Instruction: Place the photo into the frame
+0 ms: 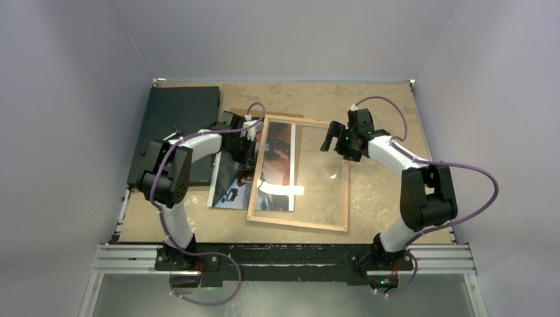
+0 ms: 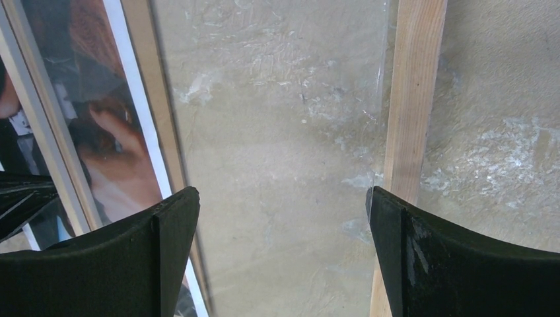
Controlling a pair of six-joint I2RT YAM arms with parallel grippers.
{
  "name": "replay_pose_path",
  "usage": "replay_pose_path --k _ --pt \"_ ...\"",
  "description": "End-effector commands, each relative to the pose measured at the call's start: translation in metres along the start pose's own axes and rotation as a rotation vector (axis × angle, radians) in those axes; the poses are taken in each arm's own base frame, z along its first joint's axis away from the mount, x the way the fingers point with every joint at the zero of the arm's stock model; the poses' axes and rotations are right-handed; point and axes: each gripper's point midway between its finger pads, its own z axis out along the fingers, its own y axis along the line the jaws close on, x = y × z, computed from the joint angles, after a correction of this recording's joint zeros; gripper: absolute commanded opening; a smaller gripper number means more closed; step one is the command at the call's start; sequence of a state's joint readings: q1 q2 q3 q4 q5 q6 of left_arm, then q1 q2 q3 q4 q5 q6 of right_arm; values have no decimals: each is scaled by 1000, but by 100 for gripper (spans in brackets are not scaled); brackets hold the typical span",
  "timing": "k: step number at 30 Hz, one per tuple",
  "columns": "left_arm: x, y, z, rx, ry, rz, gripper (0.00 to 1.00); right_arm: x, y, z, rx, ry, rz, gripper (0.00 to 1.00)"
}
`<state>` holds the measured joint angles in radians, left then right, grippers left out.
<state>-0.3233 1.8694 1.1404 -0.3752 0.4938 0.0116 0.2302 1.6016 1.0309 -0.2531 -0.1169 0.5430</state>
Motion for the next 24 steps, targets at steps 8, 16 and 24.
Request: replay_pose_path --k 8,16,24 --pt "-7 -9 1 40 -28 21 0 2 39 3 -83 15 -13 97" --pt "-8 -9 -2 33 -34 29 0 -7 34 -4 -32 -8 -44 99" --pt "-10 0 -10 32 -51 5 0 -7 17 -7 55 -10 -88 99"
